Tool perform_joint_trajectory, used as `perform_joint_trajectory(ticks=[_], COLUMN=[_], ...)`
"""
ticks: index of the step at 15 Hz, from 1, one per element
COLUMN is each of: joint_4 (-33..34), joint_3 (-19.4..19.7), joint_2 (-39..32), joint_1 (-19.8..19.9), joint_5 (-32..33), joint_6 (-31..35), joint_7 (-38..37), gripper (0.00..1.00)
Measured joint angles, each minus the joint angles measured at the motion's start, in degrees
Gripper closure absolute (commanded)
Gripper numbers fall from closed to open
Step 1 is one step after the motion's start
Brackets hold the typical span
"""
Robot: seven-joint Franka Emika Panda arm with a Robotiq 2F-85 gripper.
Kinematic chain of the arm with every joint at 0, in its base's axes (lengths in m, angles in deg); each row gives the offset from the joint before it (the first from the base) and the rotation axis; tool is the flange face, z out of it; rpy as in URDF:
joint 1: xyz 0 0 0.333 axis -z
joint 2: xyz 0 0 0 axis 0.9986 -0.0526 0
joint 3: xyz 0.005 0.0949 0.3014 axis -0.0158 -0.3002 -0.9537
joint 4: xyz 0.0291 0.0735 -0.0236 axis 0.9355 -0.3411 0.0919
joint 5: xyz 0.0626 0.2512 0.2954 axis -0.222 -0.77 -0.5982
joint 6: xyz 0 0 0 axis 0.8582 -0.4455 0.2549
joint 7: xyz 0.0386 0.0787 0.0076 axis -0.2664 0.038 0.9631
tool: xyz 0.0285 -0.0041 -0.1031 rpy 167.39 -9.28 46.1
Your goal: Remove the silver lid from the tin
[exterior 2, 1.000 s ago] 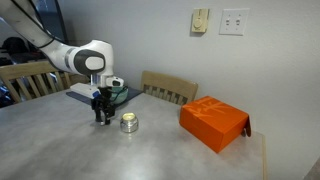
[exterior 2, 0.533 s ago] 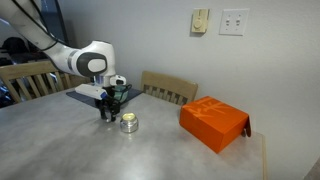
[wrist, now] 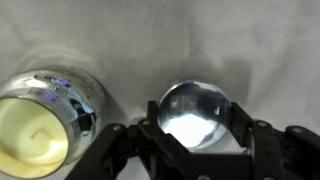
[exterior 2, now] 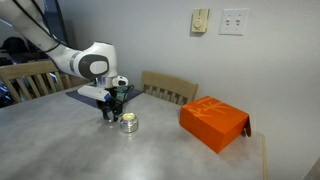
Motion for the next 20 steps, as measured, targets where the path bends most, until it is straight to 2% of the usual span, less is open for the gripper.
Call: perform_joint_trajectory(ticks=[6, 7, 10, 20], joint_4=[2.68, 2.96, 3.48, 4.24], joint_3=[0.0, 0.0, 0.0, -0.06], joint_2=[-1.96, -2.09, -2.48, -2.67], joint_1=[-0.03, -0.03, -0.04, -0.09], joint_5=[0.05, 0.05, 0.05, 0.05], joint_6=[-2.05, -2.43, -2.84, -2.59], joint_7=[0.0, 0.01, 0.0, 0.01], gripper=[0.56, 0.08, 0.0, 0.0])
